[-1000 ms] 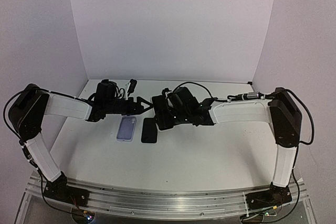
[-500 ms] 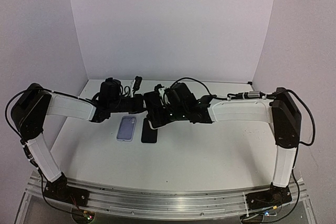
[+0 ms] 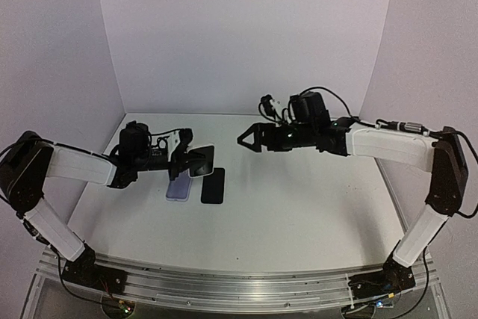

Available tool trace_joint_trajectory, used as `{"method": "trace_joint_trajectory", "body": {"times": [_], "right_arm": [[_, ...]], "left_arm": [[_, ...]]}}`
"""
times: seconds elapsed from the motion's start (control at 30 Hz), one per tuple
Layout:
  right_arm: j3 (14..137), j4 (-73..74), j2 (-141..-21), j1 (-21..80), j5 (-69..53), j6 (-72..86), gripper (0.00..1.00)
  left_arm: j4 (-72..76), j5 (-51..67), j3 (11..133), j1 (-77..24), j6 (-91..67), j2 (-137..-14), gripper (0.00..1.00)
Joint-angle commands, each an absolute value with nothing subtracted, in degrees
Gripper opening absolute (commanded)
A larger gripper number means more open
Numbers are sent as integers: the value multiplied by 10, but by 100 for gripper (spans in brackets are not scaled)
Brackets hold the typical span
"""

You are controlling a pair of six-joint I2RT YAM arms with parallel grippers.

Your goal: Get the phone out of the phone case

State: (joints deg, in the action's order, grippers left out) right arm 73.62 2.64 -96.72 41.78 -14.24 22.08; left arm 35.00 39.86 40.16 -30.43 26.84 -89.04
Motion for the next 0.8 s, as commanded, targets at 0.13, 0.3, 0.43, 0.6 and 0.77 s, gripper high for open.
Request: {"method": "trace_joint_trajectory", "body": {"times": [0.13,0.3,0.43,0.6,0.77], "right_arm": [[804,20,-1034,409,-276,393,92],[843,-26,-1089,439,-319,433,89],[859,-55,-1125,458,-341,460,84],[874,-138,-1171,465,-371,511,73],[893,-167,-1196,465,-380,530,43]], "left_arm": [[797,503,293,-311,1059,-982,0],[778,528,305,-312,1111,-986,0],[780,544,302,-313,1119,-984,0],[786,564,290,-317,1120,-980,0],[792,563,290,-319,1108,-978,0]]}}
